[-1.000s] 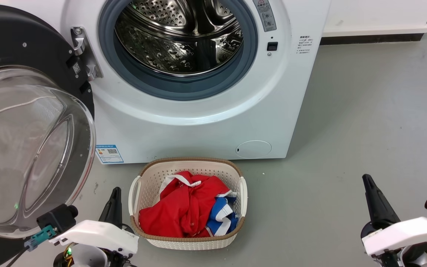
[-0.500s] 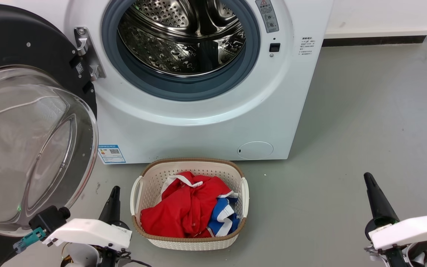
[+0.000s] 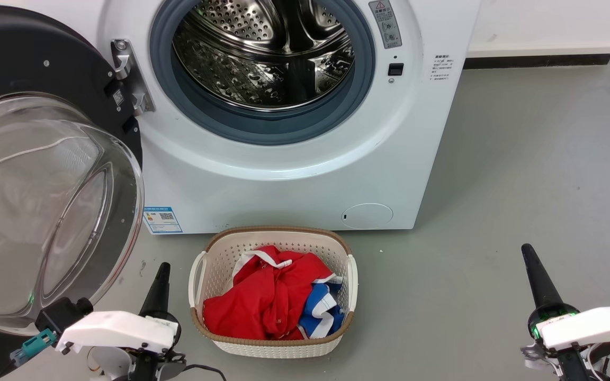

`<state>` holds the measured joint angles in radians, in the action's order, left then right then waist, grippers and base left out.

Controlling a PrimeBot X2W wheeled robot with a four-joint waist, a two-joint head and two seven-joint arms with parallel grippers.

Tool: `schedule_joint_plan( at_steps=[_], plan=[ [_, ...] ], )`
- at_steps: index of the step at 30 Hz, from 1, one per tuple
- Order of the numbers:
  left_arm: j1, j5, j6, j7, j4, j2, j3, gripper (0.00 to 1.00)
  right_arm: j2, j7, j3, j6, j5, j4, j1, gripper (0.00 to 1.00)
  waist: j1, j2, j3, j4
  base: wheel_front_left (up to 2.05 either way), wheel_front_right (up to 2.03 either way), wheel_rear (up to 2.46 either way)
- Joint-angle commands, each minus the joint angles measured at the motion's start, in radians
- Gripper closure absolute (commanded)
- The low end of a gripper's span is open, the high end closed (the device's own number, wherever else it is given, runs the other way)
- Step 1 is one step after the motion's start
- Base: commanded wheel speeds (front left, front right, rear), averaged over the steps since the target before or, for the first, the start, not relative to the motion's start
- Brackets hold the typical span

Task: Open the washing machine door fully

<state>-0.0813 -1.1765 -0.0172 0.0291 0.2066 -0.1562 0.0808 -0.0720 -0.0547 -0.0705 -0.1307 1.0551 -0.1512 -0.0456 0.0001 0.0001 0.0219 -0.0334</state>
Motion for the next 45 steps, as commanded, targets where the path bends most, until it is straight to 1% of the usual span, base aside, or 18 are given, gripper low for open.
schedule_joint_plan(
  at_steps=[1, 20, 21, 45],
  plan=[
    [-0.022, -0.02, 0.008, -0.006, -0.005, -0.001, -0.012, 1.0, 0.001, -0.004, -0.004, 0.0, 0.025, 0.004, -0.023, 1.0, -0.0001, -0.0001, 0.0, 0.001, 0.0, 0.0, 0.0],
    [-0.026, -0.173, 0.059, -0.05, 0.01, 0.033, -0.073, 1.0, 0.008, -0.023, -0.017, 0.0, 0.214, -0.031, -0.041, 1.0, -0.0001, -0.0001, -0.006, 0.01, 0.0, 0.0, 0.0],
    [-0.027, -0.195, 0.066, -0.057, 0.012, 0.038, -0.081, 1.0, 0.009, -0.026, -0.019, 0.0, 0.242, -0.036, -0.044, 1.0, -0.0001, -0.0001, -0.007, 0.012, 0.0, 0.0, 0.0],
    [-0.029, -0.344, 0.118, -0.103, 0.028, 0.073, -0.143, 1.0, 0.017, -0.045, -0.034, 0.0, 0.43, -0.071, -0.06, 1.0, -0.0001, -0.0001, -0.013, 0.023, 0.0, 0.0, 0.0]
  ],
)
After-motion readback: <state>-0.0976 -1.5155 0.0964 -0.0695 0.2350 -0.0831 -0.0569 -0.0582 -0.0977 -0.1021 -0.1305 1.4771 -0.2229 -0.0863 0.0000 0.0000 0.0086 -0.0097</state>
